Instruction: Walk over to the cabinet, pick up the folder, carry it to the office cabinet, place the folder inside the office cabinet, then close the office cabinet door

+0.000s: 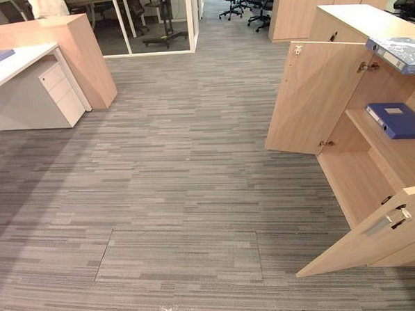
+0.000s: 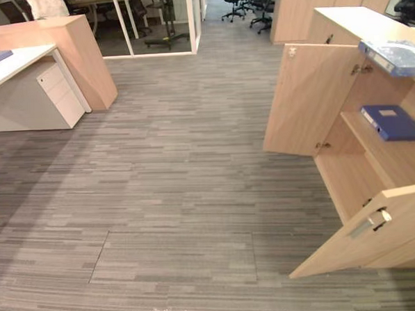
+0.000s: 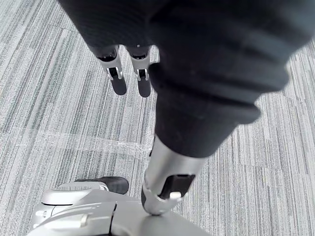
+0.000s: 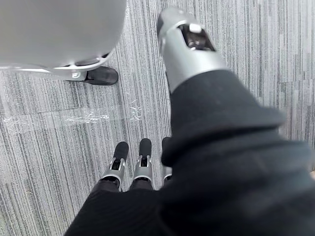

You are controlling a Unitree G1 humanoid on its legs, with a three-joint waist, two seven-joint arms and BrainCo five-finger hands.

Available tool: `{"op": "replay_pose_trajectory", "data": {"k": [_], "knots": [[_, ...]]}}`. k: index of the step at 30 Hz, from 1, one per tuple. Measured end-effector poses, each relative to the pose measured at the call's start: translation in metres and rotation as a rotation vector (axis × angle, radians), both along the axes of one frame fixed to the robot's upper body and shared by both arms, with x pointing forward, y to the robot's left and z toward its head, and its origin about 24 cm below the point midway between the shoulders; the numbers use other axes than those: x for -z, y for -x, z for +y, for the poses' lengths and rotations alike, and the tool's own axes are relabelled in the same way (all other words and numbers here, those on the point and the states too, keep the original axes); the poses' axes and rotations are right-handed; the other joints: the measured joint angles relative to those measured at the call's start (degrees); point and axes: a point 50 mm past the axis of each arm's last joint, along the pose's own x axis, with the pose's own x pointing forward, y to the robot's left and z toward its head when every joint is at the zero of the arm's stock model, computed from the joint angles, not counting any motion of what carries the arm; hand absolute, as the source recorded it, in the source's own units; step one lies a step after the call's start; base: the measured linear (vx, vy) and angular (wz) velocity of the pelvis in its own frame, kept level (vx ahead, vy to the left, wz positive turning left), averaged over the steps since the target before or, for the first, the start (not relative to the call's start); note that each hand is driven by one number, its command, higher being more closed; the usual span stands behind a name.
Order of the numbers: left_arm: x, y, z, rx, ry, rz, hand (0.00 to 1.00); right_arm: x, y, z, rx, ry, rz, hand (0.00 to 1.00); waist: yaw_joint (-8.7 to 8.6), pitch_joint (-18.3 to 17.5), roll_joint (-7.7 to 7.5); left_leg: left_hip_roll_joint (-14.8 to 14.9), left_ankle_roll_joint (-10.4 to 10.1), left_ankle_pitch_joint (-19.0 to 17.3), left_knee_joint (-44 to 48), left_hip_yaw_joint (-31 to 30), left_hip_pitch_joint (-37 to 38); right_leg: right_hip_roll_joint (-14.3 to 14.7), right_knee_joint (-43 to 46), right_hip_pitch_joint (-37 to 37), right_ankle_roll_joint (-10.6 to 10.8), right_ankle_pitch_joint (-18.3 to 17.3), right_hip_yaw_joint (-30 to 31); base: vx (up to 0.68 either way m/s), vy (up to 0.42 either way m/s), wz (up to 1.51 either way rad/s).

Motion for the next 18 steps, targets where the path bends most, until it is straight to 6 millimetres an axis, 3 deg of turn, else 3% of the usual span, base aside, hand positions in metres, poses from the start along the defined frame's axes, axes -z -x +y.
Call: {"op": "replay_pose_trajectory", "data": {"k": [8,14,18], "knots": [[0.000,0.000,0.001,-0.039,0.037,-0.013,0.00,-0.002,-0.013,0.004,-0.013,-0.020,-0.032,0.00,0.17,0.6,-0.06,0.0,0.0,0.0,-1.1,0.3,1.5,-0.1,0.0,0.9,0.7,-0.4,0.0,0.00,0.000,0.00],[0.000,-0.001,0.001,-0.032,0.034,-0.023,0.00,0.000,-0.021,0.022,-0.015,-0.065,-0.050,0.00,0.24,0.6,-0.09,0.0,0.0,0.0,-1.6,0.6,1.9,0.0,0.0,1.0,0.7,-0.4,0.0,0.00,0.000,0.00],[-0.001,-0.003,0.001,-0.023,0.026,-0.035,0.00,0.000,-0.023,0.024,-0.015,-0.067,-0.056,0.00,0.29,0.8,-0.26,-0.2,0.0,0.0,-1.8,0.7,2.1,-0.2,0.0,1.0,0.7,-0.4,0.0,0.00,0.000,0.00]]}}
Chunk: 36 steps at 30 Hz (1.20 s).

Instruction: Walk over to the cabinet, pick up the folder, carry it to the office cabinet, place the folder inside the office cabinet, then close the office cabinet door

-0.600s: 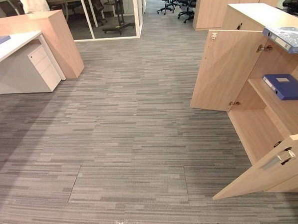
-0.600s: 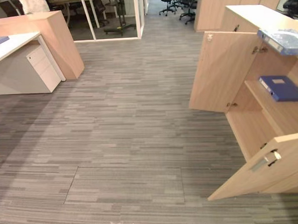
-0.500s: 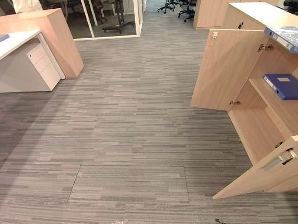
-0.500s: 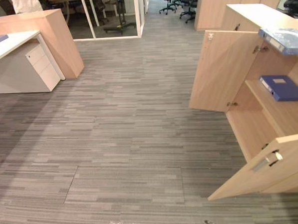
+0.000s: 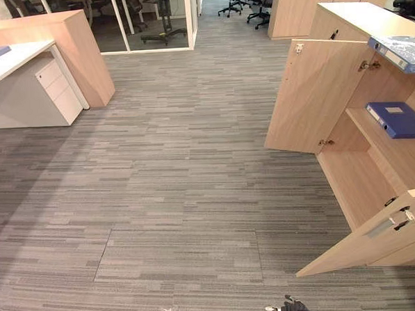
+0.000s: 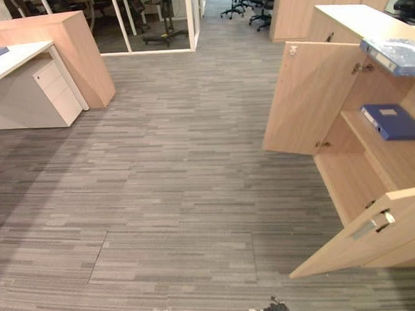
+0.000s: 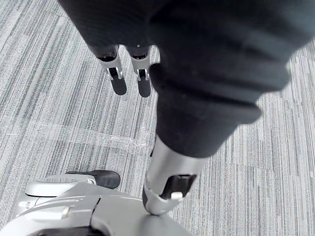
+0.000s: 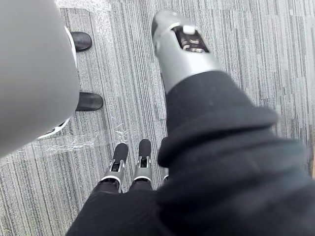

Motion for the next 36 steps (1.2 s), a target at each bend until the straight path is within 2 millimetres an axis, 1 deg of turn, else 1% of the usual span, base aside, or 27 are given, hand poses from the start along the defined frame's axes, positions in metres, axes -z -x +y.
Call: {"op": "replay_pose_trajectory", "data": {"k": [4,9,12,15,16,17,18,19,20,21,22,23,24,25,26,27,28,29,30,31,32,33,34,35,36], "knots": [[-0.001,-0.003,0.000,0.022,-0.019,-0.013,0.00,0.000,-0.001,0.002,0.003,0.001,-0.001,0.00,-0.01,0.4,-0.38,0.0,0.0,0.0,0.0,0.0,0.0,0.0,0.0,0.0,0.0,0.0,0.0,0.00,0.000,0.00],[-0.002,-0.008,0.000,0.045,-0.032,-0.029,0.00,0.000,-0.001,0.000,0.032,0.014,-0.007,0.00,0.00,1.4,-0.41,-0.1,0.1,0.0,0.0,0.0,0.0,-0.1,0.0,-0.1,0.0,0.0,0.0,0.00,0.000,0.00],[-0.003,-0.012,0.000,0.061,-0.040,-0.043,0.00,-0.001,-0.003,-0.001,0.044,0.023,-0.012,0.00,-0.19,1.7,-0.36,-0.2,0.3,0.2,0.3,0.0,-1.8,-0.3,0.8,-2.1,0.0,0.0,0.0,-0.01,0.002,-0.02],[-0.004,-0.020,0.000,0.079,-0.047,-0.059,0.00,-0.003,-0.009,-0.002,0.045,0.026,-0.028,0.00,-0.30,3.5,-0.39,-0.3,0.5,0.2,0.4,0.5,-2.2,-0.5,1.5,-3.0,0.5,-0.8,-0.1,-0.01,0.007,-0.05],[-0.004,-0.021,0.000,0.084,-0.051,-0.060,0.00,-0.003,-0.009,-0.002,0.045,0.026,-0.028,0.00,-0.31,3.5,-0.47,-0.3,0.5,-0.2,1.0,0.5,-2.5,-0.6,1.7,-3.0,0.2,-1.2,-0.4,0.02,-0.004,0.09],[-0.005,-0.024,0.001,0.085,-0.057,-0.068,0.00,-0.003,-0.009,-0.002,0.048,0.025,-0.029,0.00,-0.42,3.9,-0.15,-0.2,0.0,-3.3,5.6,0.3,-4.2,-1.0,3.3,-3.1,-0.4,-2.6,-1.9,0.02,-0.008,0.12],[-0.006,-0.026,0.001,0.080,-0.059,-0.076,0.00,-0.003,-0.010,-0.002,0.051,0.026,-0.032,0.00,-0.45,4.3,-0.06,0.0,-0.3,-5.3,9.0,0.3,-5.4,-1.1,4.4,-3.1,-0.5,-3.5,-2.3,0.04,-0.013,0.15],[-0.007,-0.029,0.001,0.056,-0.061,-0.097,0.00,-0.003,-0.011,-0.004,0.065,0.028,-0.040,0.00,-0.33,5.2,-0.11,1.0,-1.6,-9.3,16.6,0.3,-7.8,-1.0,6.5,-2.8,-1.1,-5.4,-3.3,0.03,-0.011,0.14],[-0.008,-0.030,0.003,0.025,-0.066,-0.108,0.00,-0.003,-0.010,-0.003,0.080,0.023,-0.041,0.00,-0.04,5.5,-0.17,1.8,-3.2,-11.0,21.7,0.9,-9.4,-0.8,7.5,-2.1,-1.4,-6.7,-3.5,0.06,-0.020,0.25],[-0.010,-0.031,0.007,-0.041,-0.073,-0.126,0.00,-0.004,-0.011,-0.002,0.082,0.028,-0.046,0.00,0.09,6.1,-0.72,2.8,-3.8,-11.6,32.3,2.6,-13.9,-1.0,8.4,-1.5,-1.6,-7.9,-3.8,0.05,-0.024,0.19],[-0.011,-0.030,0.009,-0.083,-0.072,-0.139,0.00,-0.004,-0.012,-0.001,0.082,0.032,-0.051,0.00,0.22,6.5,-1.00,3.7,-3.5,-11.9,38.9,4.1,-17.3,-1.0,8.8,-1.0,-1.8,-8.4,-3.7,0.13,-0.019,0.06],[-0.011,-0.028,0.008,-0.175,-0.066,-0.157,0.00,-0.004,-0.012,-0.001,0.091,0.037,-0.050,0.00,0.85,7.0,-0.89,5.7,-2.4,-13.5,46.7,6.2,-21.4,-1.1,9.9,0.2,-1.8,-8.7,-3.3,0.19,-0.001,-0.11],[-0.011,-0.022,0.009,-0.220,-0.073,-0.149,0.00,-0.004,-0.011,-0.002,0.112,0.039,-0.046,0.00,1.06,7.1,-1.05,6.8,-2.6,-14.7,47.3,7.1,-23.6,-1.8,10.3,1.3,-1.3,-9.3,-3.1,0.23,0.022,-0.13],[-0.010,-0.021,0.009,-0.231,-0.076,-0.145,0.00,-0.004,-0.011,-0.002,0.121,0.039,-0.045,0.00,1.23,7.1,-1.12,7.1,-2.7,-14.7,45.7,7.1,-24.5,-2.1,10.0,1.5,-1.1,-9.4,-3.0,0.23,0.068,-0.22],[-0.010,-0.019,0.009,-0.239,-0.077,-0.142,0.00,-0.004,-0.011,-0.002,0.124,0.039,-0.047,0.00,1.64,7.1,-1.21,7.3,-3.1,-14.2,39.4,6.6,-25.8,-2.9,9.3,2.4,-0.4,-9.6,-2.2,0.34,0.197,-0.38],[-0.010,-0.019,0.009,-0.241,-0.076,-0.142,0.00,-0.004,-0.013,-0.002,0.123,0.039,-0.052,0.00,2.18,7.2,-1.27,7.0,-3.3,-12.4,31.5,5.4,-26.8,-4.3,8.5,2.8,0.6,-9.8,-1.2,0.29,0.183,-0.42],[-0.010,-0.019,0.009,-0.242,-0.076,-0.143,0.00,-0.005,-0.014,-0.002,0.122,0.038,-0.054,0.00,2.33,7.2,-1.33,6.6,-3.3,-10.6,27.2,4.5,-26.9,-5.2,8.1,3.1,1.3,-9.9,-0.8,0.42,0.320,-0.45],[-0.010,-0.019,0.008,-0.245,-0.075,-0.142,0.00,-0.004,-0.013,-0.002,0.122,0.038,-0.052,0.00,2.49,7.2,-1.33,6.3,-3.5,-5.9,19.2,3.6,-26.3,-6.9,7.5,3.8,2.9,-10.3,-0.1,0.22,0.182,-0.33],[-0.010,-0.018,0.008,-0.247,-0.074,-0.141,0.00,-0.004,-0.012,-0.002,0.122,0.038,-0.049,0.00,2.53,7.2,-1.36,6.1,-3.9,-2.9,17.3,3.9,-25.8,-7.9,7.3,4.3,3.9,-10.6,0.1,0.37,0.329,-0.38],[-0.009,-0.017,0.006,-0.246,-0.070,-0.136,0.00,-0.003,-0.010,-0.002,0.123,0.038,-0.040,0.00,2.50,7.1,-1.19,5.5,-3.5,4.0,15.3,5.9,-24.1,-9.4,6.8,5.1,5.3,-10.3,0.0,0.38,0.365,-0.41],[-0.010,-0.020,0.009,-0.238,-0.078,-0.148,0.00,-0.003,-0.014,0.003,0.121,0.023,-0.047,0.00,2.52,7.0,-1.74,4.5,-1.5,3.9,15.6,7.9,-23.6,-11.1,7.0,5.2,6.7,-8.8,0.0,0.45,0.427,-0.39],[-0.011,-0.022,0.010,-0.233,-0.081,-0.152,0.00,-0.004,-0.016,0.006,0.121,0.017,-0.055,0.00,2.63,6.9,-1.96,4.0,-0.7,3.2,15.8,8.3,-23.5,-12.0,7.2,4.9,7.0,-7.4,-0.1,0.44,0.411,-0.39],[-0.011,-0.023,0.011,-0.219,-0.083,-0.153,0.00,-0.005,-0.020,0.008,0.125,0.008,-0.065,0.00,2.85,6.7,-2.10,3.1,0.4,1.9,17.1,9.6,-23.0,-13.6,8.0,4.5,8.2,-5.1,0.3,0.34,0.320,-0.33],[-0.011,-0.023,0.011,-0.218,-0.083,-0.153,0.00,-0.005,-0.020,0.009,0.127,0.006,-0.067,0.00,3.07,6.5,-2.26,1.9,1.5,0.7,17.3,11.0,-21.8,-15.3,9.0,4.2,8.6,-4.1,1.3,0.42,0.391,-0.51],[-0.010,-0.022,0.010,-0.211,-0.082,-0.145,0.00,-0.004,-0.019,0.008,0.131,0.004,-0.064,0.00,3.68,5.4,-2.25,-0.1,2.8,-0.6,16.1,12.9,-19.6,-17.9,12.3,2.9,8.8,-3.6,2.9,0.35,0.327,-0.56]]}}
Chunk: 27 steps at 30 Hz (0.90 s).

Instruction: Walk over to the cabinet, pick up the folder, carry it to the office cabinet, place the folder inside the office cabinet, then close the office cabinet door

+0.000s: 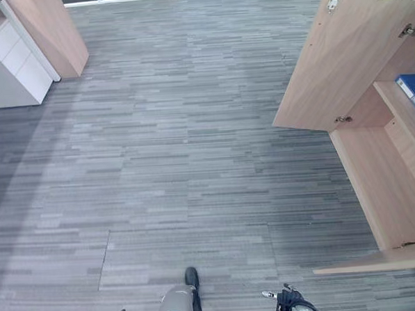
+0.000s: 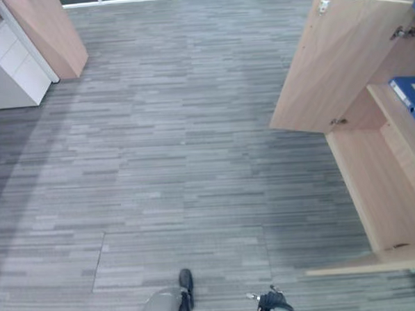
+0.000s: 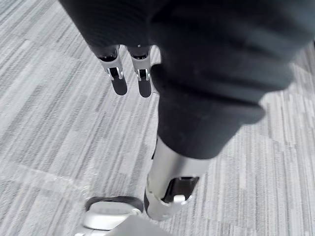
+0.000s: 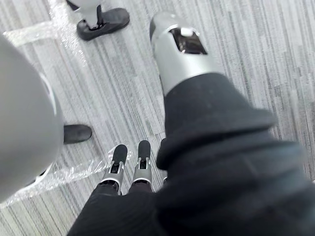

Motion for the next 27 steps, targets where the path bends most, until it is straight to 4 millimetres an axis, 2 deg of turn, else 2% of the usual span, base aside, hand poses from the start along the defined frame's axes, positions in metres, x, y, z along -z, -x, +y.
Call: {"op": "replay_pose_trajectory", "data": {"k": [2,3,4,5,6,7,9,10,11,12,13,14,15,17,18,20,21,22,23,25,27], "knots": [[0.002,0.004,-0.002,0.031,0.000,0.021,0.00,0.000,0.001,-0.002,0.018,-0.011,0.001,0.00,0.34,-1.7,0.22,-3.2,1.5,-1.2,-3.0,1.6,3.5,-3.9,9.2,-4.2,-1.1,0.8,1.6,0.35,0.349,-0.47],[0.001,0.003,-0.002,0.059,-0.003,0.024,0.00,0.001,0.003,-0.003,0.020,-0.015,0.006,0.00,-0.01,-2.3,0.47,-5.1,2.1,-1.6,-5.3,1.9,6.3,-6.5,17.3,-7.2,-2.9,2.0,1.2,0.41,0.440,-0.18],[0.001,0.002,-0.002,0.080,-0.003,0.023,0.00,0.000,0.003,-0.004,0.019,-0.016,0.004,0.00,-0.82,-2.6,0.46,-6.0,2.5,-1.9,-6.5,2.0,8.2,-9.0,24.6,-9.5,-6.3,3.2,-1.1,0.40,0.401,-0.01],[0.001,-0.001,-0.002,0.100,-0.002,0.018,0.00,-0.001,0.000,-0.008,0.016,-0.006,-0.007,0.00,-1.41,-2.6,0.40,-6.8,2.7,-2.1,-7.9,1.9,10.6,-12.2,35.0,-13.1,-11.8,2.7,-6.4,0.34,0.322,0.07],[0.001,-0.001,-0.003,0.105,0.000,0.018,0.00,-0.002,-0.002,-0.009,0.012,0.001,-0.017,0.00,-1.67,-2.6,0.53,-6.9,2.6,-2.2,-8.7,1.8,12.1,-13.1,38.9,-14.5,-12.6,2.1,-9.0,0.24,0.201,0.01],[0.001,0.000,-0.003,0.109,0.000,0.021,0.00,-0.003,-0.005,-0.010,0.010,0.004,-0.025,0.00,-1.80,-2.4,0.83,-6.6,2.4,-2.3,-9.6,1.7,14.0,-13.4,42.3,-15.5,-11.8,0.7,-12.5,0.27,0.166,-0.09],[0.003,0.004,-0.003,0.145,0.005,0.048,0.00,-0.004,-0.006,-0.009,0.010,0.003,-0.032,0.00,-1.86,-1.8,1.04,-5.3,1.5,-2.9,-10.9,2.0,18.8,-9.9,41.8,-17.1,-8.3,-4.5,-19.1,0.29,0.131,-0.23],[0.003,0.005,-0.002,0.150,0.005,0.053,0.00,-0.004,-0.007,-0.008,0.010,0.003,-0.039,0.00,-1.98,-1.4,1.06,-4.9,1.2,-3.1,-11.1,2.2,19.8,-8.7,40.5,-17.6,-7.9,-5.6,-20.4,0.19,0.032,-0.34],[0.004,0.007,-0.002,0.153,0.010,0.063,0.00,-0.005,-0.010,-0.007,0.008,0.002,-0.050,0.00,-2.08,-1.3,0.98,-4.3,0.5,-3.8,-11.6,3.3,21.2,-5.9,37.4,-19.7,-7.7,-6.8,-22.7,0.14,-0.004,-0.44],[0.005,0.009,-0.002,0.150,0.013,0.072,0.00,-0.006,-0.015,-0.006,0.005,-0.001,-0.060,0.00,-2.10,-1.0,0.85,-3.8,0.8,-5.0,-12.9,4.7,22.2,-3.2,33.7,-21.9,-7.8,-6.8,-27.1,0.11,-0.008,-0.51],[0.004,0.009,0.000,0.148,0.009,0.073,0.00,-0.006,-0.016,-0.003,0.004,-0.007,-0.062,0.00,-1.95,-0.7,0.28,-3.8,0.9,-5.2,-13.3,5.5,22.8,-2.3,31.4,-22.5,-8.1,-6.6,-29.7,0.07,-0.042,-0.55],[0.004,0.010,0.002,0.149,0.005,0.079,0.00,-0.006,-0.017,-0.001,0.004,-0.013,-0.063,0.00,-1.96,-0.5,-0.12,-3.8,0.3,-6.1,-13.5,6.9,23.0,-0.2,25.0,-22.8,-11.5,-4.5,-35.2,0.08,-0.078,-0.46],[0.004,0.009,0.002,0.157,0.004,0.084,0.00,-0.006,-0.017,-0.002,0.006,-0.010,-0.063,0.00,-2.32,-0.4,-0.21,-3.9,0.0,-6.9,-13.1,7.6,23.0,1.3,20.6,-23.2,-14.2,-3.0,-38.3,0.07,-0.078,-0.39],[0.004,0.007,0.002,0.163,0.005,0.082,0.00,-0.005,-0.015,-0.003,0.010,-0.009,-0.059,0.00,-2.39,-0.5,-0.66,-3.8,-0.7,-8.4,-12.0,8.5,23.0,3.0,17.3,-23.4,-15.4,-3.2,-38.4,0.17,-0.107,-0.37],[0.004,0.006,0.001,0.150,0.007,0.084,0.00,-0.005,-0.014,-0.003,0.015,-0.009,-0.058,0.00,-2.53,-0.4,-0.28,-2.1,-2.0,-10.5,-9.6,9.8,22.8,5.0,16.1,-23.4,-17.5,-4.7,-38.2,0.28,-0.170,-0.45],[0.004,0.005,0.001,0.146,0.003,0.081,0.00,-0.005,-0.013,-0.004,0.031,-0.011,-0.057,0.00,-2.96,-0.1,-0.18,0.6,-3.5,-13.3,-5.5,10.5,22.3,7.5,15.3,-21.9,-17.9,-6.0,-38.3,0.28,-0.172,-0.30],[0.004,0.004,0.002,0.138,0.001,0.079,0.00,-0.004,-0.008,-0.005,0.066,-0.015,-0.051,0.00,-3.14,-0.1,-0.19,2.5,-4.4,-15.0,-1.7,10.6,21.8,8.9,14.8,-20.7,-17.5,-7.5,-38.3,0.35,-0.251,-0.08],[0.003,-0.001,0.003,0.126,-0.002,0.061,0.00,-0.003,-0.001,-0.007,0.082,-0.004,-0.040,0.00,-3.51,-0.1,-0.15,5.5,-5.0,-17.2,8.1,10.2,19.0,10.8,13.6,-19.3,-17.1,-8.2,-38.2,0.38,-0.333,-0.18],[0.000,-0.006,0.003,0.080,-0.002,0.025,0.00,-0.002,0.004,-0.007,0.088,-0.001,-0.030,0.00,-3.36,-0.1,0.03,9.7,-4.4,-17.2,21.4,10.0,15.0,13.3,11.4,-16.9,-17.3,-8.3,-37.1,0.38,-0.336,-0.46],[-0.003,-0.009,0.004,0.006,-0.007,-0.025,0.00,-0.002,0.008,-0.011,0.096,0.016,-0.035,0.00,-2.08,0.1,1.72,18.0,-2.9,-14.0,43.3,8.6,8.3,18.4,8.5,-13.0,-17.0,-9.4,-32.8,0.39,-0.175,-1.04],[-0.004,-0.010,0.005,-0.038,-0.008,-0.045,0.00,-0.003,0.006,-0.010,0.089,0.015,-0.037,0.00,-1.39,0.2,2.01,21.2,-3.2,-14.2,52.3,5.8,3.0,20.7,7.6,-10.7,-16.1,-10.8,-27.8,0.36,0.009,-1.24]]}}
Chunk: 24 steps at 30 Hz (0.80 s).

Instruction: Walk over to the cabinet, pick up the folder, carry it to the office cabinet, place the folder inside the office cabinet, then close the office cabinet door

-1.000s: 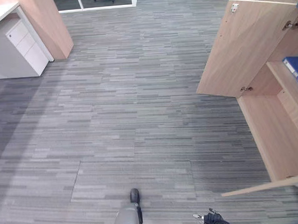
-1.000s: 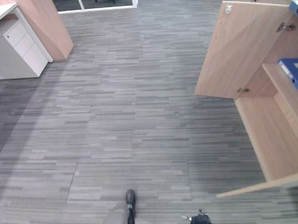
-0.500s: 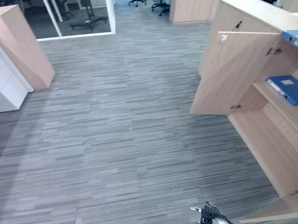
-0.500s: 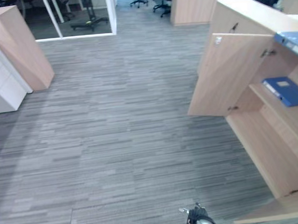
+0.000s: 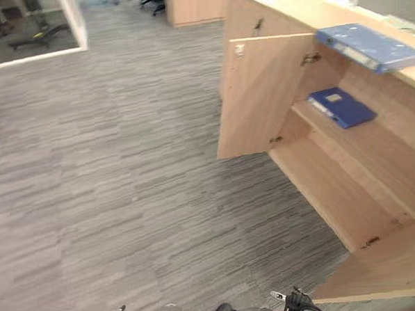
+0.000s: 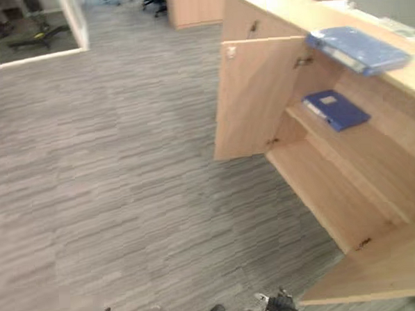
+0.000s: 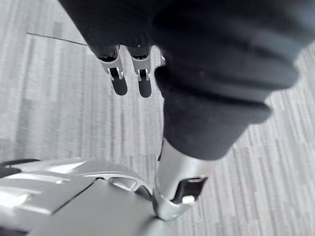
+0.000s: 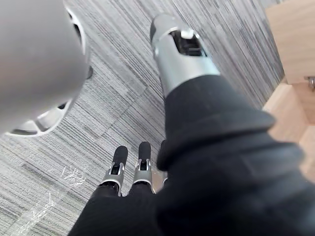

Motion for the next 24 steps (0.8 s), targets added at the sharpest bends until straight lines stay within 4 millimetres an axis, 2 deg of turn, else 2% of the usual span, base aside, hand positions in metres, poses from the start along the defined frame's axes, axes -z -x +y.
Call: {"op": "replay_pose_trajectory", "data": {"k": [2,4,5,6,7,8,9,10,11,12,13,14,16,17,18,19,20,22,24], "knots": [[0.000,-0.001,0.000,-0.018,0.004,-0.007,0.00,0.000,0.001,-0.001,0.007,0.004,0.005,0.00,0.52,0.1,-0.20,-0.5,-0.1,-0.1,-1.3,-1.8,-2.8,0.4,-1.1,1.4,0.3,-0.2,3.2,0.35,0.031,-1.10],[0.001,-0.001,-0.004,-0.026,0.012,-0.008,0.00,0.000,-0.002,0.000,0.017,-0.006,0.005,0.00,0.71,0.4,-0.53,-3.2,-1.0,-0.7,-8.4,-5.8,-6.3,0.0,-2.7,3.3,0.9,0.2,7.3,0.35,0.069,-1.13],[0.001,0.000,-0.006,-0.036,0.017,-0.008,0.00,0.000,-0.008,0.001,0.016,-0.015,0.001,0.00,1.16,1.0,-0.62,-6.0,-1.4,-0.9,-15.5,-9.6,-7.4,-0.7,-2.8,4.2,0.7,0.5,10.1,0.26,0.104,-1.25],[0.001,0.001,-0.007,-0.062,0.022,-0.011,0.00,-0.002,-0.016,0.003,-0.006,-0.014,-0.011,0.00,1.62,1.2,-0.86,-9.6,-2.0,-0.8,-24.1,-16.0,-8.1,-1.4,-2.9,4.7,0.9,0.5,13.5,0.38,0.191,-1.30],[0.001,0.001,-0.007,-0.072,0.023,-0.013,0.00,-0.003,-0.022,0.005,-0.025,-0.012,-0.022,0.00,1.86,1.3,-0.89,-11.5,-2.5,-0.6,-28.2,-20.2,-8.3,-1.8,-2.9,5.0,1.3,0.5,15.0,0.33,0.216,-1.38],[0.002,0.001,-0.008,-0.078,0.025,-0.014,0.00,-0.006,-0.032,0.008,-0.052,-0.011,-0.044,0.00,2.51,1.3,-1.00,-15.1,-4.3,0.5,-36.5,-28.9,-8.1,-2.6,-3.0,5.4,2.3,0.5,18.3,0.43,0.310,-1.42],[0.001,0.000,-0.009,-0.082,0.023,-0.020,0.00,-0.009,-0.042,0.011,-0.075,-0.010,-0.066,0.00,2.93,1.2,-0.81,-17.4,-5.4,2.3,-43.0,-37.1,-7.8,-3.4,-3.0,5.5,3.9,0.3,21.4,0.39,0.304,-1.40],[0.001,0.000,-0.010,-0.084,0.024,-0.021,0.00,-0.010,-0.045,0.012,-0.081,-0.010,-0.073,0.00,3.07,1.1,-0.54,-18.2,-5.9,3.7,-45.4,-40.2,-7.7,-3.7,-3.0,5.7,4.8,0.1,22.9,0.45,0.376,-1.39],[0.002,0.002,-0.013,-0.089,0.029,-0.013,0.00,-0.011,-0.047,0.013,-0.082,-0.012,-0.078,0.00,3.53,0.6,0.27,-18.7,-7.3,9.2,-48.1,-43.4,-7.0,-4.2,-2.7,6.5,6.7,-0.6,25.7,0.48,0.439,-1.24],[0.002,0.002,-0.010,-0.088,0.024,-0.010,0.00,-0.009,-0.043,0.017,-0.080,-0.025,-0.069,0.00,3.70,0.1,-0.46,-19.3,-8.3,13.4,-45.5,-40.8,-6.8,-5.7,-2.3,7.6,8.7,-1.4,28.3,0.48,0.444,-1.09],[0.002,-0.001,-0.007,-0.082,0.017,-0.015,0.00,-0.008,-0.041,0.020,-0.079,-0.033,-0.063,0.00,3.75,-0.3,-1.16,-20.1,-7.6,13.0,-44.5,-39.2,-6.8,-7.4,-1.9,7.3,10.6,-0.8,28.4,0.45,0.444,-1.05],[0.001,-0.003,-0.008,-0.073,0.017,-0.026,0.00,-0.007,-0.037,0.020,-0.077,-0.037,-0.058,0.00,3.89,-1.1,-1.47,-21.0,-4.7,11.1,-43.8,-35.4,-5.7,-10.1,0.2,5.9,13.9,1.1,29.8,0.37,0.430,-0.90],[0.003,0.000,-0.009,-0.071,0.023,-0.013,0.00,-0.007,-0.036,0.017,-0.057,-0.037,-0.064,0.00,4.39,-1.7,-1.20,-22.4,-2.2,10.0,-44.6,-30.4,-3.6,-13.8,4.0,3.4,14.8,2.0,31.7,0.30,0.436,-1.24],[0.004,0.003,-0.009,-0.069,0.025,0.001,0.00,-0.006,-0.031,0.014,-0.035,-0.041,-0.057,0.00,4.27,-1.8,-1.14,-24.0,-0.2,9.8,-46.4,-27.0,-1.0,-17.1,8.5,1.2,14.3,2.4,31.5,0.18,0.341,-1.17],[0.004,0.005,-0.009,-0.067,0.025,0.006,0.00,-0.004,-0.027,0.012,-0.030,-0.041,-0.046,0.00,4.15,-1.8,-1.05,-24.8,0.5,9.9,-47.5,-25.7,0.5,-18.7,11.0,0.2,13.7,2.8,31.0,0.19,0.397,-0.97],[0.005,0.006,-0.010,-0.061,0.027,0.011,0.00,-0.001,-0.016,0.008,-0.002,-0.046,-0.019,0.00,3.55,-1.9,-0.88,-26.2,1.6,10.2,-49.8,-24.2,3.5,-21.8,16.2,-1.3,11.5,4.1,28.8,0.15,0.346,-0.57],[0.005,0.007,-0.009,-0.058,0.031,0.012,0.00,0.001,-0.005,0.004,0.017,-0.040,0.005,0.00,2.68,-1.9,-0.74,-27.0,2.5,10.4,-51.6,-23.4,6.2,-24.8,21.0,-2.2,7.9,5.4,24.6,0.13,0.322,-0.41],[0.006,0.009,-0.008,-0.059,0.035,0.021,0.00,0.002,0.004,-0.004,0.037,-0.023,0.025,0.00,2.06,-2.0,-0.38,-27.3,4.0,10.4,-53.5,-22.0,9.2,-27.3,24.2,-1.7,5.2,7.1,18.8,0.06,0.252,-0.38],[0.007,0.017,-0.008,-0.068,0.040,0.039,0.00,0.004,0.011,-0.007,0.054,-0.021,0.042,0.00,1.72,-2.3,-0.27,-26.6,5.3,9.3,-54.9,-20.4,10.8,-26.4,22.8,-2.1,6.3,6.8,15.0,-0.01,0.174,-0.59]]}}
